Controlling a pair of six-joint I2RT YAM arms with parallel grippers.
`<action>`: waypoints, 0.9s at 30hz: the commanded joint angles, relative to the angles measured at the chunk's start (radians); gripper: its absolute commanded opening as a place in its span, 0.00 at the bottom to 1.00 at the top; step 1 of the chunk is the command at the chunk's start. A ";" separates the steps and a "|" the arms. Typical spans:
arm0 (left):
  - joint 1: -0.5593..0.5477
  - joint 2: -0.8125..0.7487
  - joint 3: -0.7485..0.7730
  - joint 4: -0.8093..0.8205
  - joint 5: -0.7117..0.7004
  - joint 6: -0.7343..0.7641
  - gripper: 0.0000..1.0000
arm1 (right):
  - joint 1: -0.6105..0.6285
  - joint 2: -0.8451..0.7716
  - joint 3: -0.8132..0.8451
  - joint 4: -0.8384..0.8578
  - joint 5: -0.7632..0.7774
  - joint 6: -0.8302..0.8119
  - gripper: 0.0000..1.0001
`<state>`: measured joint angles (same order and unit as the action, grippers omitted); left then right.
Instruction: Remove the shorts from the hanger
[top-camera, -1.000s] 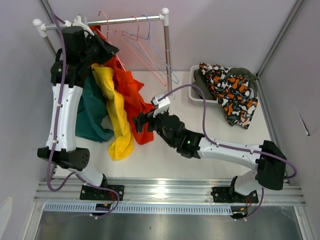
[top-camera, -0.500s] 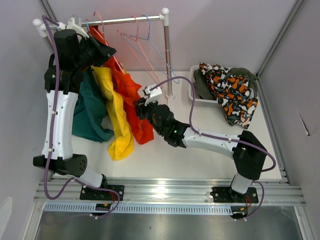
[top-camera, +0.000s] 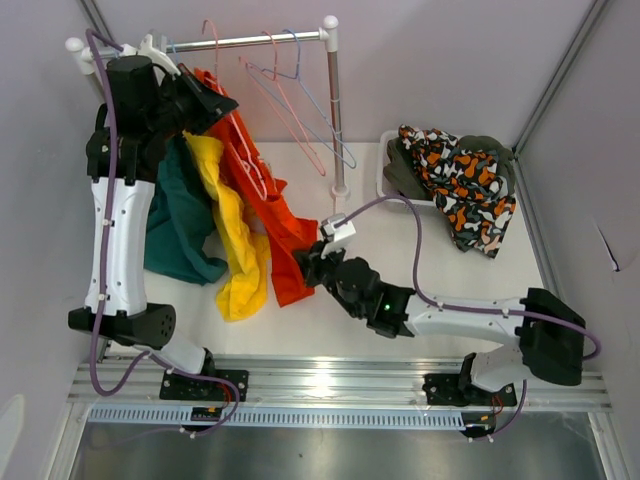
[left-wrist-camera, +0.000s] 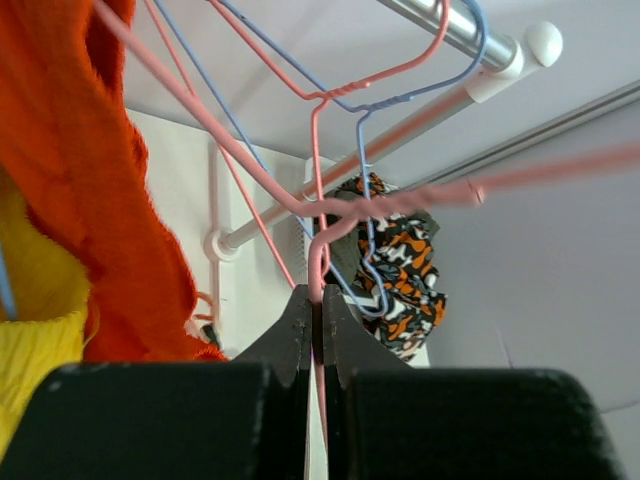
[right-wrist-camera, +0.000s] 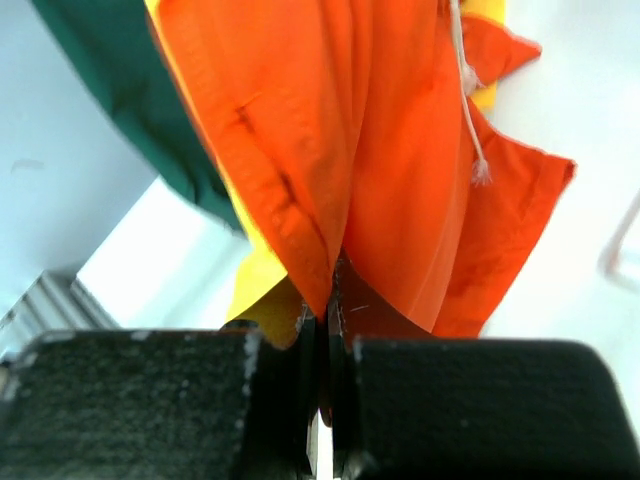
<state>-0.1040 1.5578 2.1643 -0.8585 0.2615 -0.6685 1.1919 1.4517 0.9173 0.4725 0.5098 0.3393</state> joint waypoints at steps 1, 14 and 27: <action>0.027 0.002 0.066 0.147 -0.022 0.018 0.00 | 0.041 -0.097 -0.103 -0.075 0.098 0.084 0.00; 0.023 -0.188 -0.428 0.270 0.248 -0.040 0.00 | -0.158 0.158 0.316 -0.031 -0.036 -0.060 0.00; 0.024 -0.219 -0.397 0.200 0.193 0.010 0.00 | -0.170 0.063 0.338 -0.147 -0.091 0.016 0.00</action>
<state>-0.0883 1.3231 1.6917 -0.6754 0.4797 -0.6876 0.9665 1.6829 1.4017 0.3027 0.3988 0.2996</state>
